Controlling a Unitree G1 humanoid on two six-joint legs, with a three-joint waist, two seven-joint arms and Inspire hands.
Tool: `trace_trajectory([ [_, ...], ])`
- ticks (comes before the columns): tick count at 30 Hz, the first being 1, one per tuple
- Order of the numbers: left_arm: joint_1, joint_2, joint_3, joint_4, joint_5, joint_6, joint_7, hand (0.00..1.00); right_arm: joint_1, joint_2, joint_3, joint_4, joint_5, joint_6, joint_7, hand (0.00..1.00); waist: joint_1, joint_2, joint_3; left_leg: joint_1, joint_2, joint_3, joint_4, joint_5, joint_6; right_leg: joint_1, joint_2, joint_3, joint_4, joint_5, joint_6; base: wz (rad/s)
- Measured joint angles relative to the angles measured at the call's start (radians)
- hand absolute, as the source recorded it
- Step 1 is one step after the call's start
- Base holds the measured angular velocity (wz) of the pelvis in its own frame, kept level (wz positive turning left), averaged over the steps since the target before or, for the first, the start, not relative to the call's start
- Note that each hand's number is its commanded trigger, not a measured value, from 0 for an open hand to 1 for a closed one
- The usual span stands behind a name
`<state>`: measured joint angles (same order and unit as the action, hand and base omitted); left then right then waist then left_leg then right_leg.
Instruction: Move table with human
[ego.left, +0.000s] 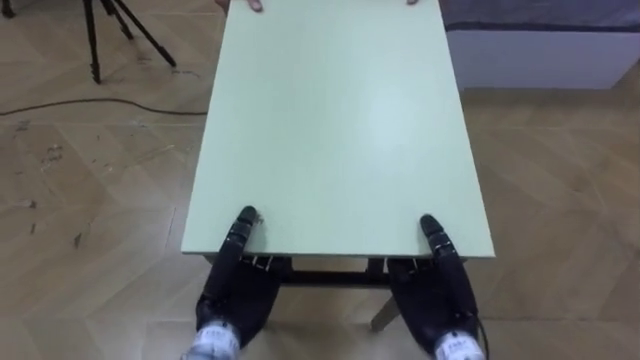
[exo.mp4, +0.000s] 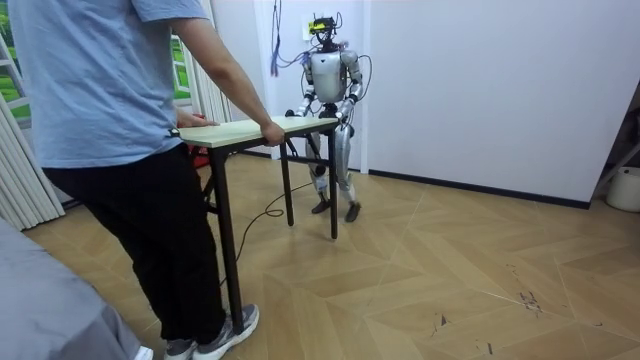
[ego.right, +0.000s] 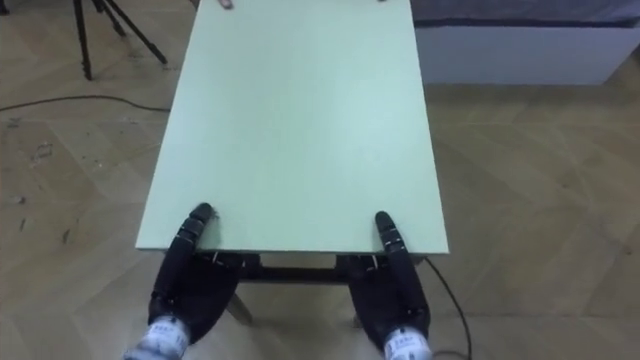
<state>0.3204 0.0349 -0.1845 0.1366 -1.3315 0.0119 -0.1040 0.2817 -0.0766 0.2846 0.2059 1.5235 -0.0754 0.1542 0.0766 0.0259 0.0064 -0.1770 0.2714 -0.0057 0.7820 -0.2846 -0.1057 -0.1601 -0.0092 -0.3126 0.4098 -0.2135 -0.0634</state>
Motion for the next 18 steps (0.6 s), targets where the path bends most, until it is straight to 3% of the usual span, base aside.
trace_trajectory([
  [2,-0.010,-0.004,-0.004,-0.001,0.000,0.009,0.000,1.00,-0.007,-0.005,-0.012,-0.004,0.004,0.001,0.000,1.00,-0.022,0.005,0.0015,0.075,0.038,-0.026,-0.027,0.015,-0.002,-0.035,0.000,-0.021,0.037,-0.001,-0.001,0.40],
  [3,-0.024,-0.009,-0.017,-0.005,0.001,0.009,0.003,1.00,-0.015,-0.009,-0.031,-0.013,0.003,0.001,0.000,1.00,-0.044,0.024,0.0072,0.113,0.058,-0.029,-0.075,0.031,-0.016,-0.058,-0.002,-0.036,0.048,-0.001,-0.001,0.51],
  [4,-0.031,-0.011,-0.023,-0.011,0.001,0.009,0.007,1.00,-0.021,-0.010,-0.039,-0.017,0.003,0.001,0.000,1.00,-0.053,0.034,0.0121,0.127,0.064,-0.022,-0.115,0.013,-0.027,-0.076,-0.009,-0.045,0.061,0.000,0.000,0.67],
  [5,-0.053,-0.008,-0.029,-0.012,0.001,0.010,0.014,1.00,-0.034,-0.009,-0.052,-0.019,0.002,-0.004,0.000,1.00,-0.079,0.032,0.0179,0.130,0.046,-0.001,-0.208,-0.023,-0.041,-0.125,-0.041,-0.044,0.099,0.007,0.013,0.79],
  [6,-0.071,0.002,-0.040,-0.012,-0.002,0.012,0.023,1.00,-0.036,-0.010,-0.063,-0.025,0.002,-0.011,0.000,1.00,-0.112,0.026,0.0181,0.123,0.022,0.039,-0.283,-0.030,-0.043,-0.155,-0.078,-0.031,0.106,0.024,0.035,0.91],
  [7,-0.084,0.006,-0.052,-0.012,-0.008,0.012,0.030,1.00,-0.037,-0.010,-0.071,-0.028,0.002,-0.014,0.003,1.00,-0.127,0.029,0.0195,0.117,0.011,0.058,-0.309,-0.033,-0.045,-0.164,-0.091,-0.023,0.103,0.032,0.047,0.91],
  [9,-0.140,0.013,-0.085,-0.011,-0.034,0.012,0.055,1.00,-0.056,-0.009,-0.106,-0.039,0.007,-0.019,0.016,1.00,-0.138,0.050,0.0247,0.088,-0.022,0.163,-0.356,-0.063,-0.035,-0.217,-0.145,0.035,0.098,0.072,0.088,0.47],
  [10,-0.153,0.013,-0.088,-0.009,-0.040,0.012,0.058,1.00,-0.065,-0.009,-0.111,-0.039,0.006,-0.018,0.017,1.00,-0.132,0.051,0.0256,0.077,-0.032,0.192,-0.355,-0.070,-0.032,-0.238,-0.156,0.052,0.101,0.086,0.099,-0.05],
  [12,-0.184,0.010,-0.092,0.013,-0.056,0.010,0.062,1.00,-0.084,-0.008,-0.132,-0.038,0.007,-0.010,0.018,1.00,-0.127,0.053,0.0272,0.047,-0.098,0.223,-0.351,-0.086,-0.010,-0.303,-0.210,0.093,0.133,0.142,0.122,-0.09],
  [13,-0.189,0.006,-0.095,0.025,-0.056,0.008,0.062,1.00,-0.081,-0.008,-0.136,-0.035,0.006,-0.010,0.018,1.00,-0.127,0.054,0.0284,0.047,-0.115,0.228,-0.351,-0.090,-0.002,-0.310,-0.224,0.092,0.136,0.155,0.131,-0.09],
  [14,-0.187,0.002,-0.096,0.033,-0.055,0.006,0.061,1.00,-0.077,-0.006,-0.143,-0.033,-0.014,-0.009,0.018,1.00,-0.121,0.052,0.0293,0.047,-0.139,0.256,-0.347,-0.099,0.020,-0.321,-0.246,0.095,0.132,0.185,0.139,-0.33],
  [16,-0.172,0.001,-0.094,0.033,-0.054,0.006,0.052,1.00,-0.074,-0.005,-0.154,-0.033,-0.038,0.013,0.019,1.00,-0.114,0.051,0.0295,0.024,-0.164,0.287,-0.312,-0.109,0.047,-0.327,-0.271,0.090,0.092,0.241,0.150,-0.36],
  [18,-0.155,-0.003,-0.094,0.033,-0.054,0.006,0.047,1.00,-0.063,-0.002,-0.170,-0.033,-0.054,0.032,0.025,1.00,-0.130,0.049,0.0293,-0.007,-0.188,0.320,-0.262,-0.127,0.094,-0.324,-0.297,0.090,0.049,0.307,0.164,-0.07],
])
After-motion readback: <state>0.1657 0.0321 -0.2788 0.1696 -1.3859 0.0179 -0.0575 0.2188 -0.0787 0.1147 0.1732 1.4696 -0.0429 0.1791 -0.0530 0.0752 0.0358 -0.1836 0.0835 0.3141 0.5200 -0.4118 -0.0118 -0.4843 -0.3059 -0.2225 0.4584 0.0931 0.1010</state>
